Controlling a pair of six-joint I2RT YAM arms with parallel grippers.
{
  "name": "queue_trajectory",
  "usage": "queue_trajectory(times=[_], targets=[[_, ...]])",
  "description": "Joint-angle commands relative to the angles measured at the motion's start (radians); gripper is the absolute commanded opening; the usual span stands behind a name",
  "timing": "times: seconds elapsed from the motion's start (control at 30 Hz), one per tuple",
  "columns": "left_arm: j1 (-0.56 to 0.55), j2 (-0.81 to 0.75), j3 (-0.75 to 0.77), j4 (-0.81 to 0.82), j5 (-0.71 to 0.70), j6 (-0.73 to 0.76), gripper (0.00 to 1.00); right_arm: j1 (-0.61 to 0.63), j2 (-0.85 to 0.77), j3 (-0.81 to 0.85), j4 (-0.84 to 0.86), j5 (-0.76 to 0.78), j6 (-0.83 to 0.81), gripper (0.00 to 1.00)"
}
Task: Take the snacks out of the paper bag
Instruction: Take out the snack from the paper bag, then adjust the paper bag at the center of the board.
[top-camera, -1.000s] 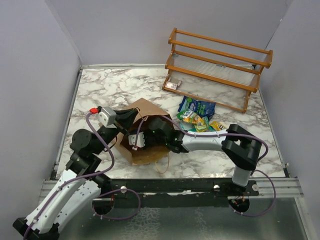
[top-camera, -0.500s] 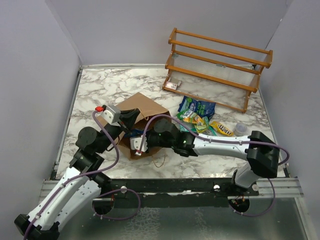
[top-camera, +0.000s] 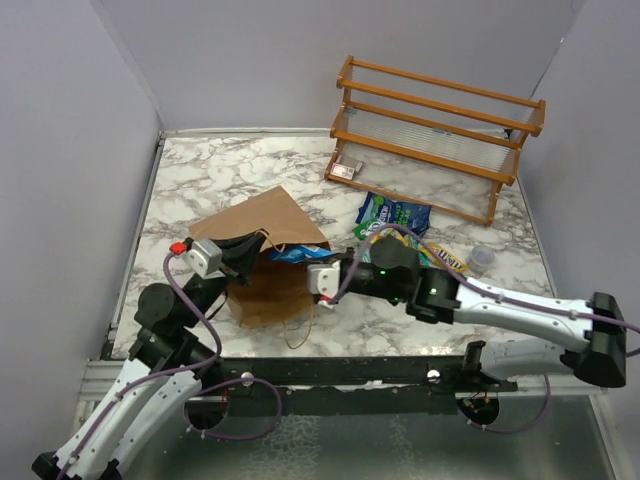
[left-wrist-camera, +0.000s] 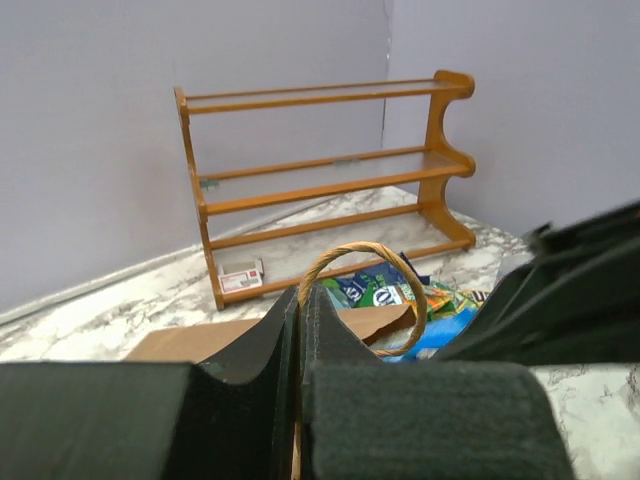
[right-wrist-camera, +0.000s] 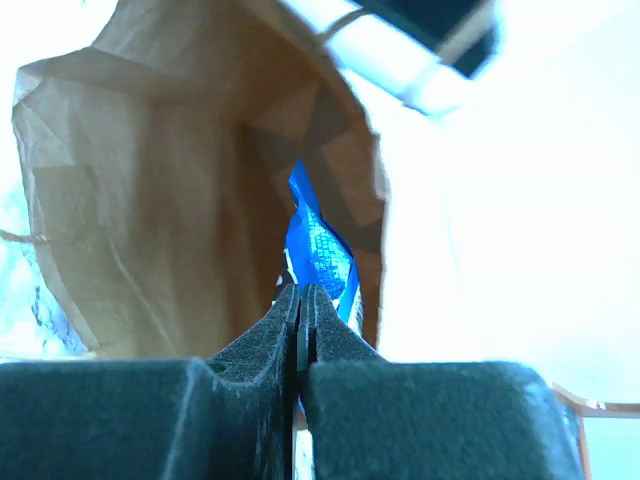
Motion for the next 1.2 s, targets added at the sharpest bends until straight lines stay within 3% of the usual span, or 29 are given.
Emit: queue_trajectory(times=[0.0,0.17,0.27,0.47,0.67,0.87,1.17], targets=[[0.000,-0.057,-0.007,0.015,0.014,0.054,0.00,0.004,-0.210,-0.016,-0.093,0.003,0.055,0.01],[-0.001,-0.051,0.064,-0.056,0.008,0.071,0.00,0.004,-0.425,-0.009,-0.067,-0.080,0.090,0.01],[-0.001,-0.030,0.111,-0.087,-0.010,0.060,0.00,0.003,-0.463,-0.004,0.007,-0.033,0.114,0.01],[-0.001,-0.050,0.126,-0.090,-0.012,0.055,0.00,0.004,-0.431,0.037,0.080,0.043,0.078,0.01],[0.000,-0.149,0.069,-0.116,0.102,0.048,0.00,0.004,-0.396,0.007,0.213,0.205,0.088,0.01],[-0.001,-0.104,0.069,-0.014,0.199,-0.039,0.00,0.004,-0.338,0.009,0.228,0.384,0.089,0.01],[-0.001,-0.040,0.142,-0.013,0.395,-0.100,0.00,0.003,-0.326,-0.018,0.253,0.418,0.105,0.01]])
